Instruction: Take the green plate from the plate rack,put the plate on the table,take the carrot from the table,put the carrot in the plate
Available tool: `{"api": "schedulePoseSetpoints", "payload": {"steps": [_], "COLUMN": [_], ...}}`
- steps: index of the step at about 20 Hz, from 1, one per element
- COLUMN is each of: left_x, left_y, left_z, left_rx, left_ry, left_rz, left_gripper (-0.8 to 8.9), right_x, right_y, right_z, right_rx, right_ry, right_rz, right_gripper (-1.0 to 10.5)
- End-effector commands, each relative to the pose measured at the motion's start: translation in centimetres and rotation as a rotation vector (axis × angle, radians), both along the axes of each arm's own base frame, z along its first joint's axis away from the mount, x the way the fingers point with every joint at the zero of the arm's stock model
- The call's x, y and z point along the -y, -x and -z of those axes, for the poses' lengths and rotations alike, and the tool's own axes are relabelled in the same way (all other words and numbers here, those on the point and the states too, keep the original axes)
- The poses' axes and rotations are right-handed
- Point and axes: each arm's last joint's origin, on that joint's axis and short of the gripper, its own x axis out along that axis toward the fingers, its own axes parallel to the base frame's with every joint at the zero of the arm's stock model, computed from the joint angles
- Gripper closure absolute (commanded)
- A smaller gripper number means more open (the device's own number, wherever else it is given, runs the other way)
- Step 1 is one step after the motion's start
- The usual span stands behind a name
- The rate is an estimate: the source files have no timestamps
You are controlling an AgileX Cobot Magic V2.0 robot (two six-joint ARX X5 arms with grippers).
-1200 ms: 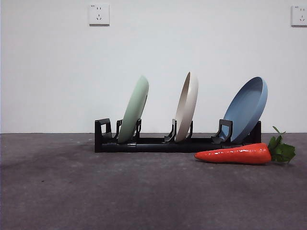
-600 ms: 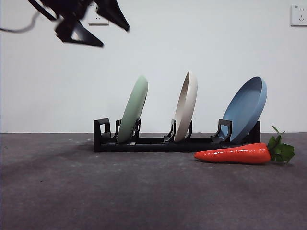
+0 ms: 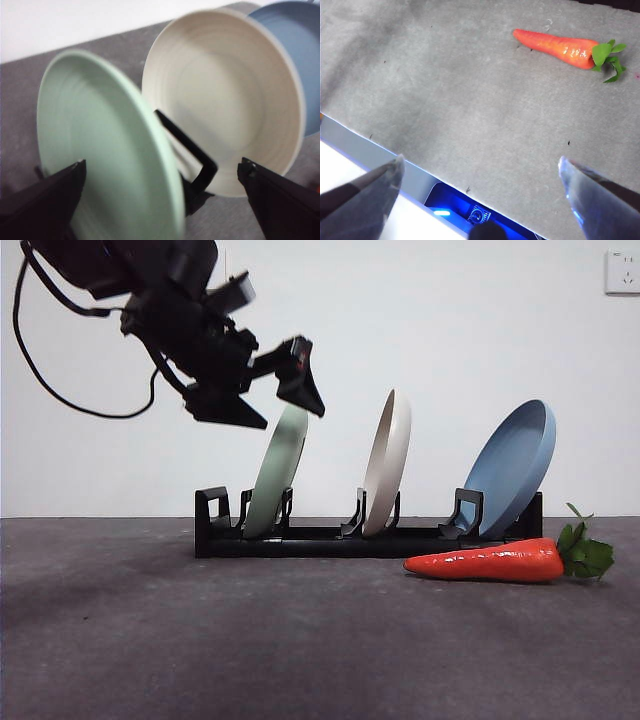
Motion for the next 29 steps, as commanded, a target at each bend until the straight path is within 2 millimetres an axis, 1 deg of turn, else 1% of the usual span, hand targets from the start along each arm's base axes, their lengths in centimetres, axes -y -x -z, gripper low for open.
{"api": "schedulePoseSetpoints", "payload": {"steps": [1,2,3,4,6,10,11,15,19,21,25,29], "left_x": [0.5,0.6,0.6,0.8,0.7,0.7,0.7,0.8,0.6,0.5,0.1,-0.5], "left_y": [-0.1,-0.1,0.0,0.0,0.0,0.2,0.2,0.3,0.2,0.3,0.7,1.7], "left_z": [1.0,1.1,1.1,1.1,1.2,1.5,1.5,1.5,1.3,0.8,-1.0,-3.7], "left_rx": [-0.014,-0.024,-0.027,-0.029,-0.038,-0.07,-0.076,-0.094,-0.131,-0.146,-0.115,-0.056], "left_ry": [-0.018,-0.023,-0.024,-0.025,-0.024,-0.035,-0.034,-0.002,0.071,0.114,0.169,0.19], "left_rz": [-0.001,0.0,0.002,0.005,0.011,0.018,0.024,0.033,0.037,0.036,0.025,0.028], "left_gripper": [3.36,4.56,5.52,6.13,6.93,8.09,8.22,8.22,8.22,8.22,8.21,8.21], "right_x": [0.0,0.0,0.0,0.0,0.0,0.0,0.0,0.0,0.0,0.0,0.0,0.0], "right_y": [0.0,0.0,0.0,0.0,0.0,0.0,0.0,0.0,0.0,0.0,0.0,0.0], "right_z": [-0.1,-0.1,-0.1,-0.1,-0.1,-0.1,-0.1,-0.1,-0.1,-0.1,-0.1,-0.1], "right_rx": [0.004,0.004,0.004,0.004,0.004,0.004,0.004,0.004,0.004,0.005,0.005,0.005], "right_ry": [-0.004,-0.004,-0.004,-0.004,-0.005,-0.005,-0.005,-0.005,-0.005,-0.005,-0.005,-0.005], "right_rz": [0.001,0.001,0.001,0.001,0.001,0.001,0.001,0.0,0.0,0.0,0.0,0.0], "right_gripper": [2.9,2.9,2.9,2.9,2.9,2.9,2.9,2.9,2.9,2.9,2.9,2.9]}}
